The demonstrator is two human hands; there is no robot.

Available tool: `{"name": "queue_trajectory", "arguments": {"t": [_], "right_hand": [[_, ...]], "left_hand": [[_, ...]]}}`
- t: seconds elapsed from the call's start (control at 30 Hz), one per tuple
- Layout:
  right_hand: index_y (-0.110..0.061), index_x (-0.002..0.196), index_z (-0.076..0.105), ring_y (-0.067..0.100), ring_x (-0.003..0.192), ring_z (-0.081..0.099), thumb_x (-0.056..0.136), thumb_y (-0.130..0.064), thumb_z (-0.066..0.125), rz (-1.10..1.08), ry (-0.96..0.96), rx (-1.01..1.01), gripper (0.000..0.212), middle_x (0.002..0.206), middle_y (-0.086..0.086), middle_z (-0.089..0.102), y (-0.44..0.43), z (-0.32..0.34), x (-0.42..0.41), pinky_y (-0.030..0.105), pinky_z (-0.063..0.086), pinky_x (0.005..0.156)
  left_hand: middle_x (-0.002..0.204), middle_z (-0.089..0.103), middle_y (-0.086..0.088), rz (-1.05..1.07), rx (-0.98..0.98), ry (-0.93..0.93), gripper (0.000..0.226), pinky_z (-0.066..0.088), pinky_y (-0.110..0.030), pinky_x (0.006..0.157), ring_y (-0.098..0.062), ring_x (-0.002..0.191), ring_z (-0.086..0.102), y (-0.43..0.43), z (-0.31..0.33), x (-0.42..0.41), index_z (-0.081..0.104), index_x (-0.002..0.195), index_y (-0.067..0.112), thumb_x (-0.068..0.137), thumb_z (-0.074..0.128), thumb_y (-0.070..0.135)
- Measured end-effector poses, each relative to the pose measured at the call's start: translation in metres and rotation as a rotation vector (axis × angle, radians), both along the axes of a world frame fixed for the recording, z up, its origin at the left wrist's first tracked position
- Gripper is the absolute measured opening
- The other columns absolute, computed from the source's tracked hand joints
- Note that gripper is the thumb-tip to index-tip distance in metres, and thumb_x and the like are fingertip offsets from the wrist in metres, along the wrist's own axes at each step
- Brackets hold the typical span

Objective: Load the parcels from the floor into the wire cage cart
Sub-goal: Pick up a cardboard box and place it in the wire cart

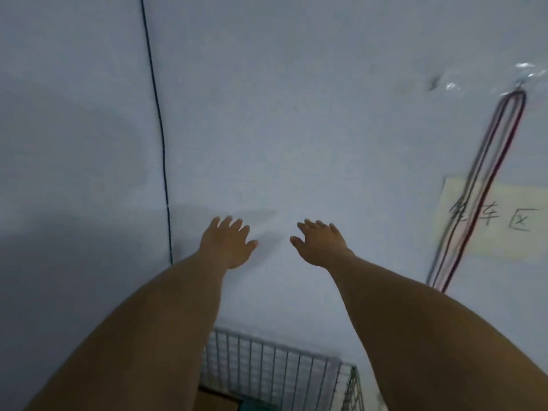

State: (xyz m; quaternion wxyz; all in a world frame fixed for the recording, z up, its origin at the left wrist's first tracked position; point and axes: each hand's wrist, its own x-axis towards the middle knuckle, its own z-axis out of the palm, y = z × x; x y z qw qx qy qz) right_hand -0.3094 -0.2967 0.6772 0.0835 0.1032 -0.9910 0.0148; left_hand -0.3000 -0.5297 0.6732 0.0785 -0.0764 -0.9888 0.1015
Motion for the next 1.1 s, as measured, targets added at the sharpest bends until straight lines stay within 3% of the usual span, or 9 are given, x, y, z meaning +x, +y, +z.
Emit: {"name": "queue_trajectory", "arguments": {"t": [0.13, 0.3, 0.53, 0.8, 1.1], "right_hand": [[-0.022, 0.162, 0.023, 0.023, 0.158, 0.012, 0.107, -0.056, 0.025, -0.043, 0.11, -0.013, 0.065, 0.171, -0.001, 0.017, 0.049, 0.096, 0.04, 0.047, 0.005, 0.128], [-0.022, 0.163, 0.021, 0.022, 0.158, 0.011, 0.107, -0.056, 0.022, -0.123, 0.193, -0.049, 0.065, 0.172, -0.001, 0.016, 0.102, 0.15, 0.088, 0.047, 0.004, 0.128], [-0.022, 0.164, 0.018, 0.024, 0.159, 0.009, 0.107, -0.056, 0.022, -0.226, 0.205, -0.079, 0.066, 0.172, -0.001, 0.014, 0.164, 0.17, 0.138, 0.047, 0.003, 0.128], [-0.025, 0.164, 0.015, 0.023, 0.159, 0.005, 0.107, -0.057, 0.018, -0.304, 0.202, -0.036, 0.066, 0.172, -0.003, 0.01, 0.285, 0.16, 0.207, 0.047, 0.001, 0.128], [-0.025, 0.164, 0.013, 0.022, 0.159, 0.004, 0.107, -0.057, 0.017, -0.318, 0.209, 0.042, 0.066, 0.173, -0.003, 0.009, 0.458, 0.155, 0.259, 0.046, 0.0, 0.128]], "left_hand": [[0.172, 0.01, 0.0, -0.018, 0.037, 0.128, 0.069, 0.002, -0.049, 0.127, -0.025, 0.158, 0.006, 0.057, 0.106, 0.031, 0.018, 0.163, 0.022, 0.106, 0.009, 0.058], [0.173, 0.005, 0.001, -0.072, 0.069, 0.184, 0.068, -0.001, -0.048, 0.127, -0.024, 0.159, 0.002, 0.123, 0.165, 0.064, 0.014, 0.164, 0.023, 0.106, 0.009, 0.058], [0.173, -0.003, 0.001, -0.153, 0.099, 0.148, 0.068, -0.002, -0.047, 0.128, -0.022, 0.159, -0.003, 0.188, 0.165, 0.103, 0.007, 0.165, 0.025, 0.106, 0.009, 0.058], [0.173, -0.005, 0.003, -0.058, 0.125, 0.132, 0.066, -0.002, -0.047, 0.128, -0.021, 0.159, -0.003, 0.226, 0.164, 0.149, -0.001, 0.165, 0.028, 0.106, 0.008, 0.058], [0.173, -0.004, 0.001, -0.15, 0.206, 0.136, 0.067, -0.001, -0.048, 0.128, -0.024, 0.159, -0.003, 0.422, 0.153, 0.197, 0.004, 0.165, 0.025, 0.106, 0.01, 0.058]]}}
